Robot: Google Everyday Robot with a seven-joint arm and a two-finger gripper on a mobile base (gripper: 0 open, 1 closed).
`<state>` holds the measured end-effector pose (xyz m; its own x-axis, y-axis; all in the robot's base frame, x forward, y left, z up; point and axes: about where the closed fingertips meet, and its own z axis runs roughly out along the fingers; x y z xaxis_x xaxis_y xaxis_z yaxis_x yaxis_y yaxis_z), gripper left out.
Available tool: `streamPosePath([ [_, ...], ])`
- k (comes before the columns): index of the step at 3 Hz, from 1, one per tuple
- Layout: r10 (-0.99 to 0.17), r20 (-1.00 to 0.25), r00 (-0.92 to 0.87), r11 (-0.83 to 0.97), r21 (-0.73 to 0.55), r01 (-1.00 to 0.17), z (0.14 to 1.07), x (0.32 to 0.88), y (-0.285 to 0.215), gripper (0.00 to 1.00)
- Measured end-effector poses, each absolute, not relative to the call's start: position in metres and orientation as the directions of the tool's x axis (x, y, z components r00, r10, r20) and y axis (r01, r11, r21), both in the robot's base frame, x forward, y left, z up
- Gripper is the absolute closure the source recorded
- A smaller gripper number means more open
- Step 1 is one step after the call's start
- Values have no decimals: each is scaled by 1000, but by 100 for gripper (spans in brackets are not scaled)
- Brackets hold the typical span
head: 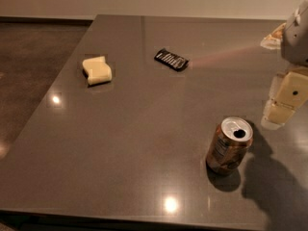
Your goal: Knock orange can over
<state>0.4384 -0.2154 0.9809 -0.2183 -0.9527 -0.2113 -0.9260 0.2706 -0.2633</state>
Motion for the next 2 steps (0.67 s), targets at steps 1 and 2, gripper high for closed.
streamPosePath([
  [1, -953, -211, -218, 271, -264, -926, 981, 438, -215, 0],
  [2, -937, -255, -238, 304, -260, -916, 982, 429, -211, 0],
])
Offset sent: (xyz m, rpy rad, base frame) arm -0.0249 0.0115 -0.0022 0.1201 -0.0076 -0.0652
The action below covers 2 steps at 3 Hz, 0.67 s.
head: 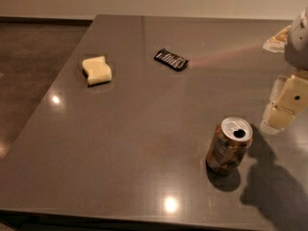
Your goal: Knock orange can over
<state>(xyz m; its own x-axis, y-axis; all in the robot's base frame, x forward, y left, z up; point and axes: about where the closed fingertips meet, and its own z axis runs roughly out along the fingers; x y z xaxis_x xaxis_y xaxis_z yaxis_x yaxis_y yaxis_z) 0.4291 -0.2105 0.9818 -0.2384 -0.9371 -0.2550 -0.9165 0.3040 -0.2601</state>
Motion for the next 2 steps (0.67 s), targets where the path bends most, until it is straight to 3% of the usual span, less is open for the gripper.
streamPosePath([
  [2, -881, -394, -262, 368, -225, -902, 974, 406, -192, 0],
])
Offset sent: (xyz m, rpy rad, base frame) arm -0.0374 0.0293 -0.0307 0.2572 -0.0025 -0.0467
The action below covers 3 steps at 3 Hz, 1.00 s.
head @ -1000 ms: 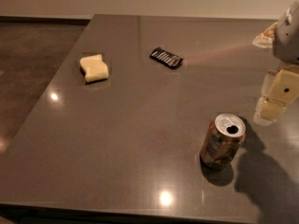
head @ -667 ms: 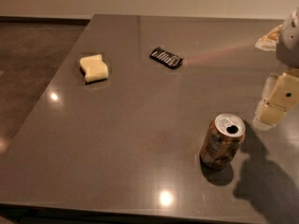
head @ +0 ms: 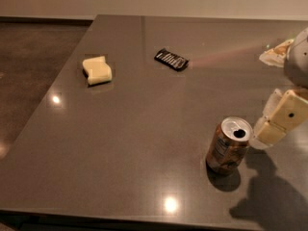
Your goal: Knock orange can over
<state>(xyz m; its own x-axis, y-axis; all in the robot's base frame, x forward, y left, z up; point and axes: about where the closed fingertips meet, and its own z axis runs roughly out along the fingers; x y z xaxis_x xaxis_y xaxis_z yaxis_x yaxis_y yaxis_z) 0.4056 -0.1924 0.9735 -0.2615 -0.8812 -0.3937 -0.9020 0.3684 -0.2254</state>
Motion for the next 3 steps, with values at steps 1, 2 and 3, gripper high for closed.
streamPosePath([
  [1, -856, -447, -259, 377, -198, -905, 955, 401, -184, 0],
  [2, -837, -483, -257, 376, -166, -912, 927, 401, -176, 0],
  [3, -830, -495, -256, 371, -148, -917, 915, 398, -172, 0],
])
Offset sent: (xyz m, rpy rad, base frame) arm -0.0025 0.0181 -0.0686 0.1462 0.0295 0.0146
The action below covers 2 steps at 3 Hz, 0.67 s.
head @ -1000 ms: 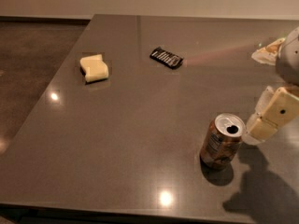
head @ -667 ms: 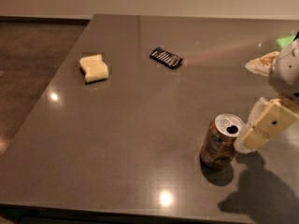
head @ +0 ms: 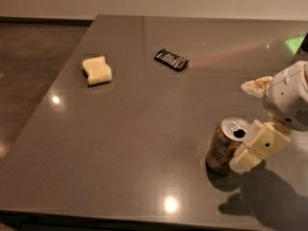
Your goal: Knock orange can over
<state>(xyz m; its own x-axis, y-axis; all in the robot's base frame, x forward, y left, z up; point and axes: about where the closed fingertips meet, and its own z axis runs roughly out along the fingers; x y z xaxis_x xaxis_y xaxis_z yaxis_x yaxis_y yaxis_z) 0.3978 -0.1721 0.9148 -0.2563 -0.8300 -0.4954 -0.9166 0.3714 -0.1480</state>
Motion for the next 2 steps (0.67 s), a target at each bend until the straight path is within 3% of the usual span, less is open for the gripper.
streamPosePath([
  [2, -819, -524, -236, 337, -106, -936, 897, 387, -157, 0],
])
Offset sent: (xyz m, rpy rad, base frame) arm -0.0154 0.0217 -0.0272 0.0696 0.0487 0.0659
